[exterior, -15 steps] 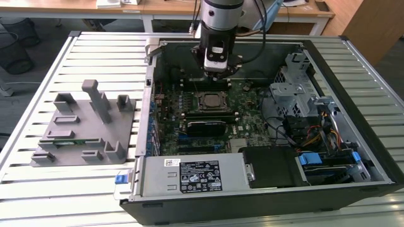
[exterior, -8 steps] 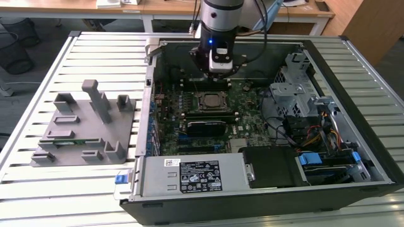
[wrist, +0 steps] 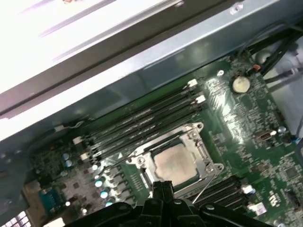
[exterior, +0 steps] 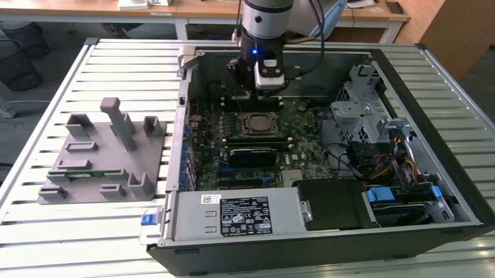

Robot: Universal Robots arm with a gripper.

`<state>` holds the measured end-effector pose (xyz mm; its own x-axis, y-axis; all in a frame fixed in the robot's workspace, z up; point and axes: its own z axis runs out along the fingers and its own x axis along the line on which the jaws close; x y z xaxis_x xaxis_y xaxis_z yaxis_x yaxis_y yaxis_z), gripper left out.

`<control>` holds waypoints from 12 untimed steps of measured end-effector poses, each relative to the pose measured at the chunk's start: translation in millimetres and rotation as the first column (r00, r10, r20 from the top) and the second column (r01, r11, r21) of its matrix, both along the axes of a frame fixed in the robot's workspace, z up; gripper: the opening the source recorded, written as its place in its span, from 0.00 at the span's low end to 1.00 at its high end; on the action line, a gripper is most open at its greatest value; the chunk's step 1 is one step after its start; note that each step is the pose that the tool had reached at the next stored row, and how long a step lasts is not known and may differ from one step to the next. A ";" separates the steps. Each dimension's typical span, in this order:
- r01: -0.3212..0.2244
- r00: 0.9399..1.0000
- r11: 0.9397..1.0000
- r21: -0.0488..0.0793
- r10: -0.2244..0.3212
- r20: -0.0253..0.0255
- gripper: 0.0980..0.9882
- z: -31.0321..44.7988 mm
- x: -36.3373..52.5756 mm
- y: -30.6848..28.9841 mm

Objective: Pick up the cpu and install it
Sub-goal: 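Install the first cpu locking lever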

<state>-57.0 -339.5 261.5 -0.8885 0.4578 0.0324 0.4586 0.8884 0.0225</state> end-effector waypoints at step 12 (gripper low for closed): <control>-0.138 0.990 0.990 0.001 0.138 0.000 0.01 -0.2 -12.4 0.0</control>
<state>-69.5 -339.5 261.3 -0.9430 0.3311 0.0323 0.3319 0.9430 0.0232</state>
